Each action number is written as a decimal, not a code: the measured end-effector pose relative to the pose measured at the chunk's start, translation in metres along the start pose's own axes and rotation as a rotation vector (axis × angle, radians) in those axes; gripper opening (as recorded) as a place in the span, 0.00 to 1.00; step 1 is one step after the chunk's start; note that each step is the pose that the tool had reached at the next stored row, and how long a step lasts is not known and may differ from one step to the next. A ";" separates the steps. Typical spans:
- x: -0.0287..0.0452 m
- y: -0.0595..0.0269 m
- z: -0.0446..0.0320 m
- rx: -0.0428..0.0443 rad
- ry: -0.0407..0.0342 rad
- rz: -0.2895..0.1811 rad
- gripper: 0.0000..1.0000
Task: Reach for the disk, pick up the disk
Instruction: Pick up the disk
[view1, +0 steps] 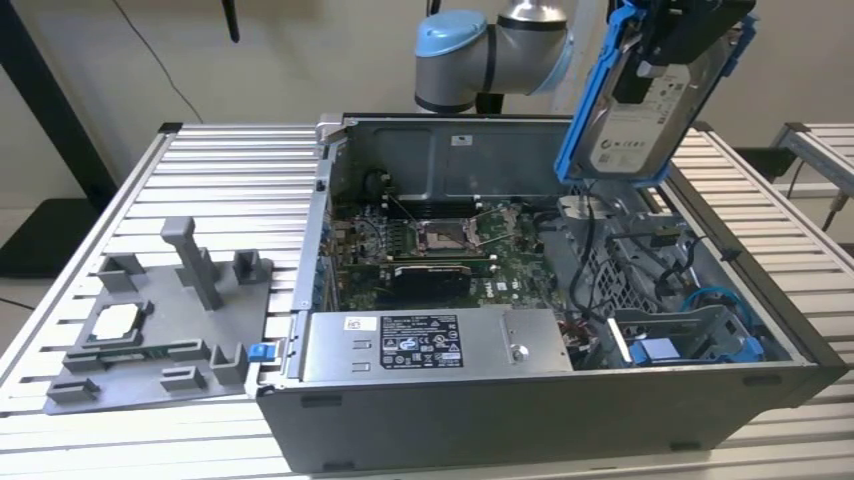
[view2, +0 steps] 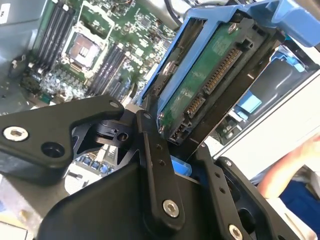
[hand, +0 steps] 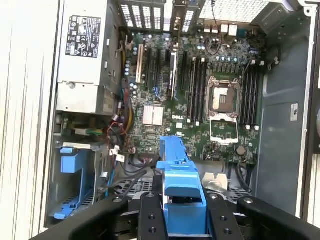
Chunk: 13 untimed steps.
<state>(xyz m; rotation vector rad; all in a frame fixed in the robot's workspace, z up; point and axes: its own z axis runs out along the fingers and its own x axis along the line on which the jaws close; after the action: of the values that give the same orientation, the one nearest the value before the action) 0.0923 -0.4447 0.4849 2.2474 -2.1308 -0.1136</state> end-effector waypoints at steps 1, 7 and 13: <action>0.0020 0.0001 0.0000 -0.0009 -0.0001 0.000 0.00; 0.0137 0.0006 -0.0003 -0.0063 -0.0003 0.000 0.00; 0.0254 0.0011 -0.0005 -0.0107 -0.0006 0.000 0.00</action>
<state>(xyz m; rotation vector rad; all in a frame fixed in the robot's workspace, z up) 0.0925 -0.4701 0.4849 2.2417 -2.1256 -0.1254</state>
